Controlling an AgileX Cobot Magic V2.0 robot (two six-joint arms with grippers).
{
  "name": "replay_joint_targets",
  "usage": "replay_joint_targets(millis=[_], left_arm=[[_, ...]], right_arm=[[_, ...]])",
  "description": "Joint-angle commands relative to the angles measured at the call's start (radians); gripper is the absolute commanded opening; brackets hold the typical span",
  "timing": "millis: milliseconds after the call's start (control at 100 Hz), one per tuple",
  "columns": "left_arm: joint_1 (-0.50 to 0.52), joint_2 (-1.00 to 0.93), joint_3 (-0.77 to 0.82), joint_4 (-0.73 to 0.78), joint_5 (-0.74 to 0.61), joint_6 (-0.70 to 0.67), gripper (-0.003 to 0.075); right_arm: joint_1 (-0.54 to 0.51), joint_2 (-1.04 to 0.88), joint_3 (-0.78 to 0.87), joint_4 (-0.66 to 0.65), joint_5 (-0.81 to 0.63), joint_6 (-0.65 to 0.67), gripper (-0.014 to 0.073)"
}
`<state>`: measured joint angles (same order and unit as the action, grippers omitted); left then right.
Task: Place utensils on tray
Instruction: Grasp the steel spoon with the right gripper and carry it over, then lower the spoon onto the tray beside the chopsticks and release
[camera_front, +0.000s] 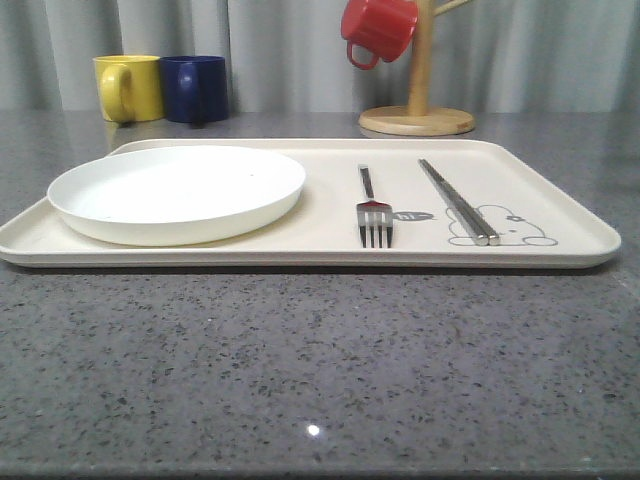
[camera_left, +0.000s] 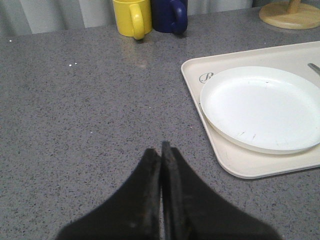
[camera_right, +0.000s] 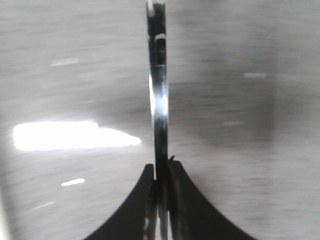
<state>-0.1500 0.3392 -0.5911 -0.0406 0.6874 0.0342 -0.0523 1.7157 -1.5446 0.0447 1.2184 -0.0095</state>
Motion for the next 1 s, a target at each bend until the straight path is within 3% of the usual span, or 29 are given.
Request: replay_joint_targets(millis=[0,190,350,750,840,990], left_arm=[[-0.006,0.007,-0.027,-0.012,-0.073,-0.006,-0.0019],[-0.006,0.007,-0.027,-0.012,-0.073,-0.006,-0.0019],[-0.006,0.007,-0.027,-0.012,-0.073,-0.006,-0.0019],[-0.006,0.007,-0.027,-0.012,-0.073,-0.006,-0.0019],[-0.006,0.007,-0.027,-0.012,-0.073,-0.006,-0.0019],[-0.006,0.007,-0.027,-0.012,-0.073,-0.006,-0.0019]], right_arm=[[0.067,-0.054,-0.038,0.072,0.025,0.025,-0.0069],[0.233,-0.042,-0.039,0.111,-0.037,0.164,-0.0067],[0.309,0.000,-0.039,0.111,-0.091,0.280,-0.0067],[0.330,0.094,-0.039,0.058,-0.101,0.361,-0.0062],[0.330,0.094,-0.039,0.050,-0.098,0.362,0.0010],[0.330,0.094,-0.039,0.047,-0.102,0.362,0.0279]])
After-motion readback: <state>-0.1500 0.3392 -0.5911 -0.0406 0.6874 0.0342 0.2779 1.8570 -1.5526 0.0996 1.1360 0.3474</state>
